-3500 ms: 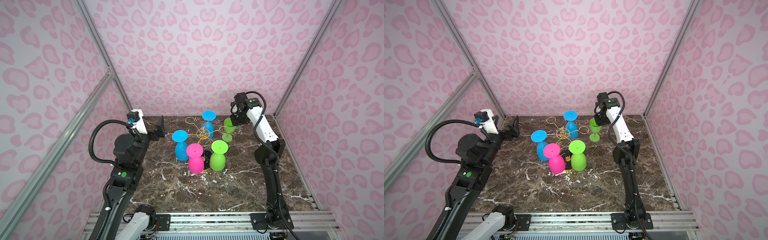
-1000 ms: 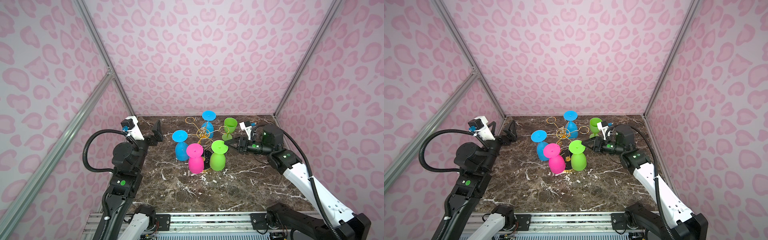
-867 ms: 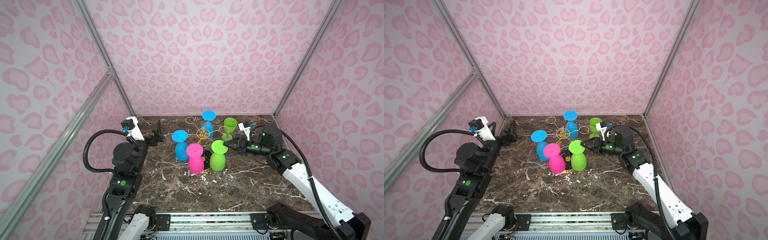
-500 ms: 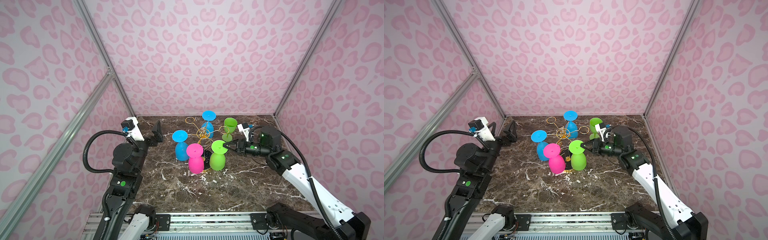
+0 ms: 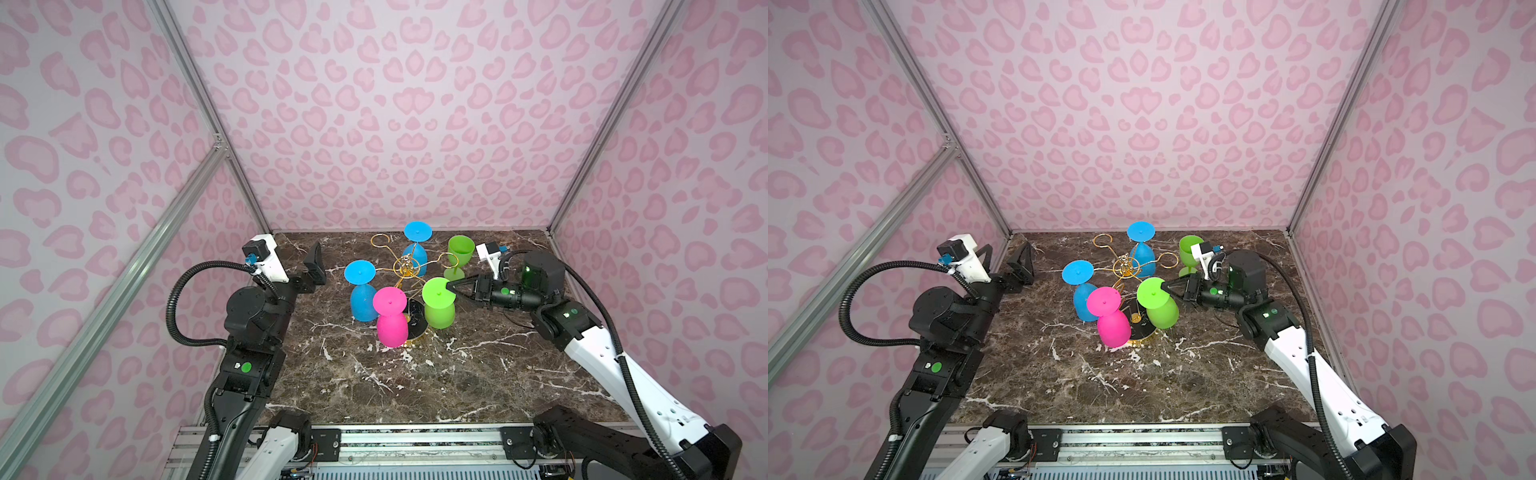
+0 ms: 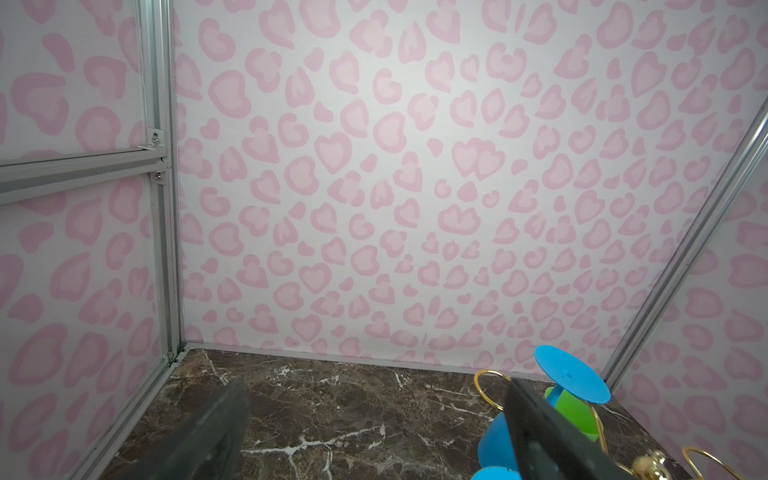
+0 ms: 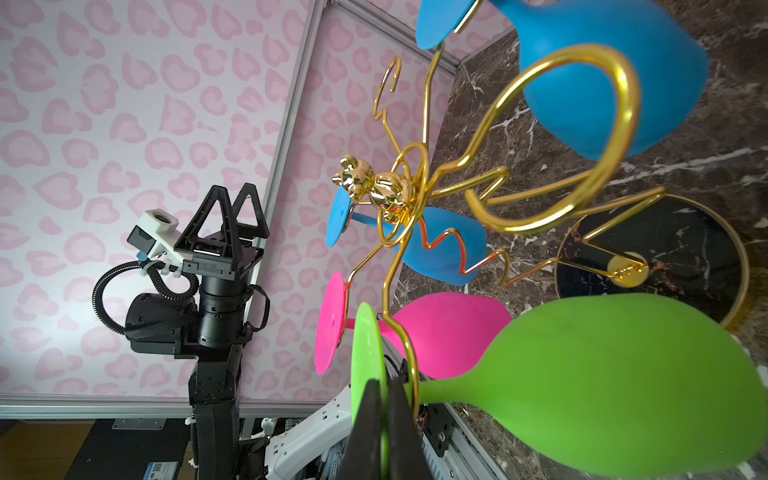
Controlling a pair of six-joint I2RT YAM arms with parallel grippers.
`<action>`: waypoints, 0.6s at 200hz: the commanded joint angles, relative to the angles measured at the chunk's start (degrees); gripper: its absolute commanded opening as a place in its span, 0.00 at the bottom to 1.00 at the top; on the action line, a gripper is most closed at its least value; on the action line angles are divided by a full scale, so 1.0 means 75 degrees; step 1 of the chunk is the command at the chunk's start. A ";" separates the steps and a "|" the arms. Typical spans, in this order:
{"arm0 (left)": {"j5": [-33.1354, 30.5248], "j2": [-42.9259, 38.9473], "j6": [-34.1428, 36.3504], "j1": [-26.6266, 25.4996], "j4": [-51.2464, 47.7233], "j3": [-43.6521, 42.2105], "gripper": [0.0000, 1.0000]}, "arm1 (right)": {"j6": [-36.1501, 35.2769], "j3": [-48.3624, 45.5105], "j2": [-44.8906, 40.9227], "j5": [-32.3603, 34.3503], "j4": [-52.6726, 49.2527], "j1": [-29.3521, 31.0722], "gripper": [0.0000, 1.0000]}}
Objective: Take the wine glass off the wine glass rack
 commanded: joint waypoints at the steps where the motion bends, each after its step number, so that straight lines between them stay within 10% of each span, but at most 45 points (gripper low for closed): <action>1: 0.0035 -0.0028 0.0034 0.0006 0.0233 -0.0037 0.97 | 0.0117 0.0082 0.0048 0.0023 0.0266 0.0013 0.00; 120: 0.0033 -0.0086 0.0021 0.0007 0.0251 -0.0075 0.97 | 0.0831 0.0214 0.0217 -0.0026 0.0996 0.0023 0.00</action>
